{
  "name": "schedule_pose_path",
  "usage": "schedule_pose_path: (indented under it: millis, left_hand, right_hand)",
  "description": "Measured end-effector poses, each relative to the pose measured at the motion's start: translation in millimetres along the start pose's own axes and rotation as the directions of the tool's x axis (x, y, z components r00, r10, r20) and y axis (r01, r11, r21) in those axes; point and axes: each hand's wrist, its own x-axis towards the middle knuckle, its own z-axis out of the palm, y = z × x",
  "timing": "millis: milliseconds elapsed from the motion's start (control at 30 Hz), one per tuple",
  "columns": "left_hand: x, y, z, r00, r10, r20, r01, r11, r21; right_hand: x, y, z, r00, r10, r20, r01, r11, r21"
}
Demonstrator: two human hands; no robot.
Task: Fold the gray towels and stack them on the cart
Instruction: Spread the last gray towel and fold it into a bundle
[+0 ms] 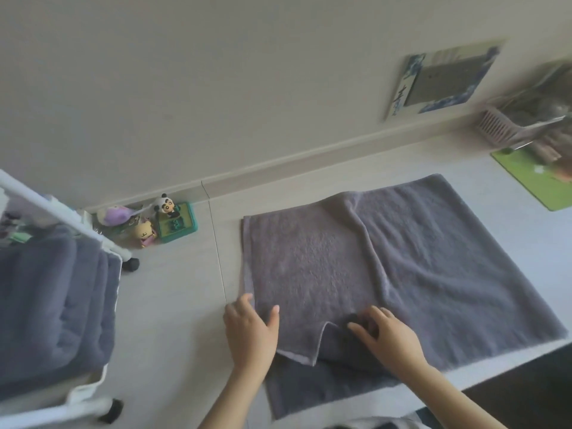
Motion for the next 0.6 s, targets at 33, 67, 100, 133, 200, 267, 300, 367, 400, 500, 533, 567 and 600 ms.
schedule_pose_path:
  millis: [33, 67, 100, 133, 200, 267, 300, 367, 400, 500, 533, 567, 600]
  left_hand:
    - [-8, -2, -4, 0.997, -0.074, 0.026, 0.076, 0.994, -0.075]
    - [-18, -3, -8, 0.990, -0.135, 0.047, 0.140, 0.980, -0.143]
    - [-22, -4, -10, 0.980, -0.189, 0.069, 0.200, 0.958, -0.204]
    - [-28, -4, -14, 0.965, -0.244, 0.093, 0.260, 0.930, -0.259]
    - [-37, -5, -18, 0.918, -0.359, 0.170, 0.396, 0.858, -0.327]
    - [-43, -12, -17, 0.865, -0.420, 0.274, 0.496, 0.798, -0.343]
    - [-45, -15, -18, 0.834, -0.428, 0.348, 0.540, 0.762, -0.356]
    - [-51, -16, -18, 0.730, -0.428, 0.533, 0.673, 0.589, -0.448]
    - [-52, -15, -18, 0.670, -0.411, 0.619, 0.738, 0.458, -0.495]
    - [-54, -4, -23, 0.618, -0.381, 0.688, 0.775, 0.148, -0.614]
    - [-54, -2, -24, 0.624, -0.396, 0.673, 0.757, 0.095, -0.646]
    - [-55, -3, -24, 0.638, -0.404, 0.655, 0.740, 0.086, -0.668]
    - [-59, -5, -23, 0.664, -0.414, 0.622, 0.728, 0.167, -0.665]
  right_hand:
    - [-7, 0, 1, 0.998, 0.043, 0.045, -0.043, 0.999, -0.003]
    - [-15, -1, 0, 0.991, 0.092, 0.092, -0.090, 0.996, -0.025]
    - [-17, -1, -2, 0.982, 0.139, 0.130, -0.136, 0.990, -0.035]
    - [-22, -1, -4, 0.970, 0.178, 0.162, -0.174, 0.984, -0.039]
    - [-30, 2, -7, 0.952, 0.221, 0.213, -0.224, 0.975, -0.011]
    - [-38, 2, -9, 0.936, 0.217, 0.276, -0.253, 0.962, 0.100]
    - [-42, 1, -10, 0.929, 0.215, 0.300, -0.282, 0.938, 0.202]
    - [-46, -2, -13, 0.911, 0.243, 0.334, -0.366, 0.849, 0.382]
    - [-45, -3, -13, 0.901, 0.266, 0.343, -0.406, 0.796, 0.448]
    - [-54, -6, -18, 0.901, 0.347, 0.259, -0.428, 0.623, 0.655]
    - [-57, -5, -20, 0.919, 0.369, 0.138, -0.355, 0.623, 0.697]
    - [-63, -4, -22, 0.924, 0.382, -0.022, -0.258, 0.664, 0.702]
    - [-69, -3, -23, 0.910, 0.373, -0.180, -0.158, 0.715, 0.681]
